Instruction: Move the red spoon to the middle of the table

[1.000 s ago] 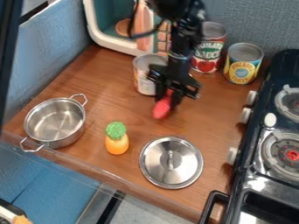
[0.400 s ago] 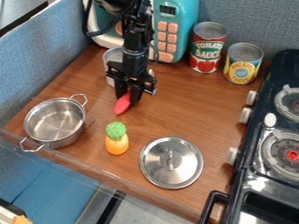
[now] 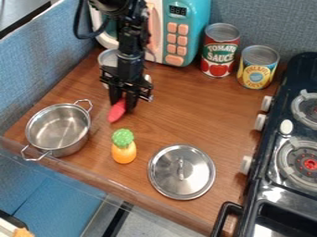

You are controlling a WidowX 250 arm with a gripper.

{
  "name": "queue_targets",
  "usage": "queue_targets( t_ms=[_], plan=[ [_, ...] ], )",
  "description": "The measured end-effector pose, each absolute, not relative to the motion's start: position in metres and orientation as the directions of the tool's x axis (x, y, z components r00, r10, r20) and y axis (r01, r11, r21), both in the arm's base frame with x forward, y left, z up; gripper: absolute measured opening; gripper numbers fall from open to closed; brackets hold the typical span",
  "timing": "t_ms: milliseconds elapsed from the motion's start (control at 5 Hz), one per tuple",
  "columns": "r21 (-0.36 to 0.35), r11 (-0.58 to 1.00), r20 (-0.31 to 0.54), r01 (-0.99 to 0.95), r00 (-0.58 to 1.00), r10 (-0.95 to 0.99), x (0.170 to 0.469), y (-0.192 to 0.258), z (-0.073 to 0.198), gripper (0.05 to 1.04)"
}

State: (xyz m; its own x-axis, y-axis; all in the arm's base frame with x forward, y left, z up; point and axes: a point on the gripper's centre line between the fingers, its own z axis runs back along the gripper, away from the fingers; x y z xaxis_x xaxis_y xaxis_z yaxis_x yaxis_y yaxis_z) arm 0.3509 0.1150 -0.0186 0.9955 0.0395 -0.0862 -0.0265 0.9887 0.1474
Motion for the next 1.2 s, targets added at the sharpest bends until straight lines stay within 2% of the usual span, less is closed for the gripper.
queue_targets(
  t_ms=[200,400,800,1000,1200],
  plan=[
    [0.141,0.989,-0.077,-0.037,0.996,0.048,0.35,0.123,-0.019,0.391],
    [0.122,0.992,-0.072,-0.013,0.997,0.022,0.354,0.109,-0.02,0.391],
    [0.098,0.99,-0.031,0.1,0.995,-0.097,0.369,0.057,-0.01,0.391],
    [0.103,0.991,-0.03,0.088,0.996,-0.085,0.37,0.056,-0.009,0.439],
    [0.11,0.992,-0.046,0.063,0.997,-0.059,0.369,0.055,-0.009,0.551]
  ],
)
